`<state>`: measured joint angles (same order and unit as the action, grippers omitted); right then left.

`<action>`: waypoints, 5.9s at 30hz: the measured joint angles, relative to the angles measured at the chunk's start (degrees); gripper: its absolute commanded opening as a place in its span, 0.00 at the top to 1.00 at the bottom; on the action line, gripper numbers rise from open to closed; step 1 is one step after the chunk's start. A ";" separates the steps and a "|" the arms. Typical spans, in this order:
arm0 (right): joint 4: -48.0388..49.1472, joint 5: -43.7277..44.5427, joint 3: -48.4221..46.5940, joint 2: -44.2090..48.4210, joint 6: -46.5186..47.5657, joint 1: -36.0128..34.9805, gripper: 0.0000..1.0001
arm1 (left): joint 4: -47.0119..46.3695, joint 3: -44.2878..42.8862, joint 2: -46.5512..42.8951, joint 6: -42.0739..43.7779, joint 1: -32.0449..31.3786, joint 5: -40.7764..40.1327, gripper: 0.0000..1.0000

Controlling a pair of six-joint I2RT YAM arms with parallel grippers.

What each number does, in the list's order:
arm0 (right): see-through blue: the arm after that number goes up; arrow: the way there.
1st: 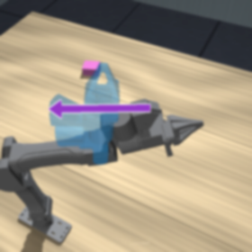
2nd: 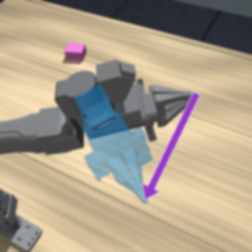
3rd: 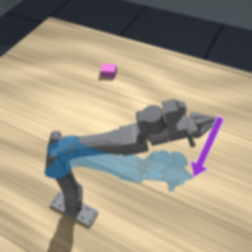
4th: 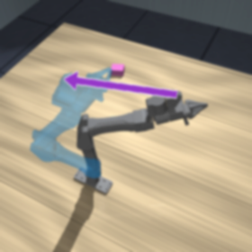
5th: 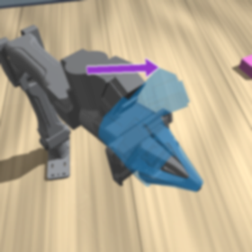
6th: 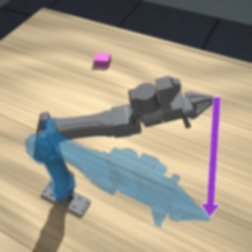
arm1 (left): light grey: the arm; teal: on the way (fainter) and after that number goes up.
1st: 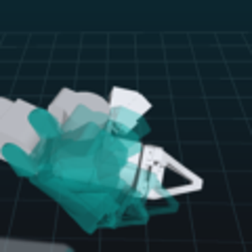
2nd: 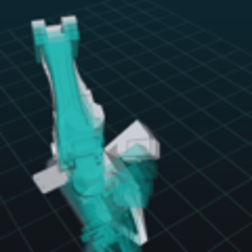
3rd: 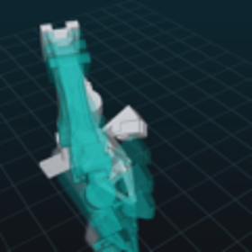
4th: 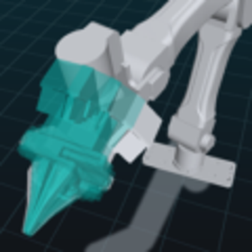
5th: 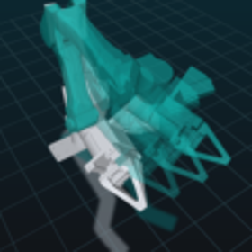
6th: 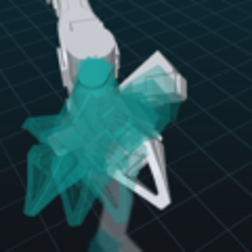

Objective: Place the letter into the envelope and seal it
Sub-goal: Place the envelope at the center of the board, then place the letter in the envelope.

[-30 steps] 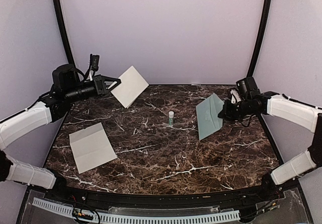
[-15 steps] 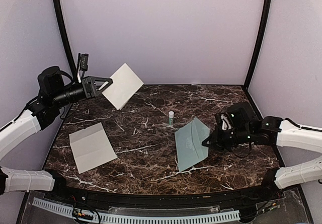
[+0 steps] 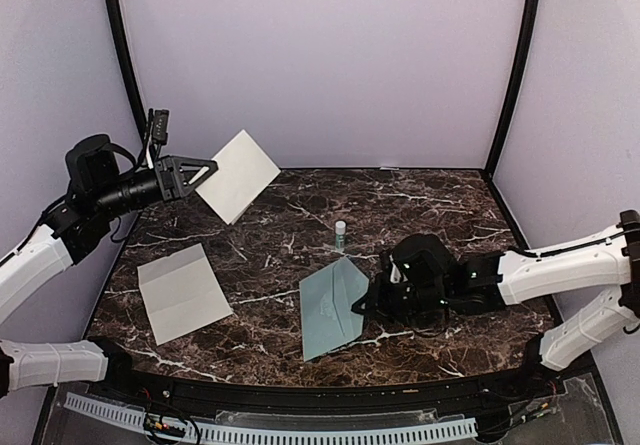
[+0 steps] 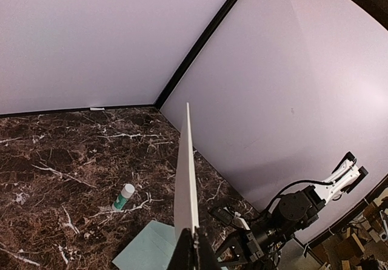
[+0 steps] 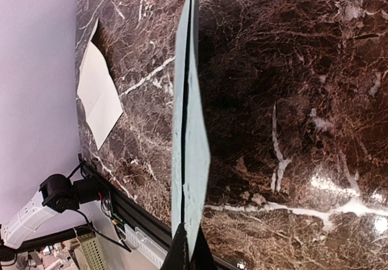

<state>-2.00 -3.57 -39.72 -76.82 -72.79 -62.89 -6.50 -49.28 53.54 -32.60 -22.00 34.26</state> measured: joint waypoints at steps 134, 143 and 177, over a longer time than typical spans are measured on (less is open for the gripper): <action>-17.99 -16.52 -15.28 -16.17 27.06 7.82 1.00 | -9.27 23.82 23.63 -18.38 -22.05 -15.61 0.66; -16.76 -17.62 -13.38 -19.47 26.62 9.70 1.00 | -15.91 24.81 31.01 -18.58 -22.05 -12.85 0.67; -9.25 -21.18 -13.86 -26.12 23.98 10.10 1.00 | -24.79 23.34 39.95 -19.06 -22.05 -5.68 0.79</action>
<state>-11.25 -24.75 -53.58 -102.94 -48.82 -52.80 -31.29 -25.93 93.49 -51.66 -44.05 28.58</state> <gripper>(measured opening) 0.004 0.215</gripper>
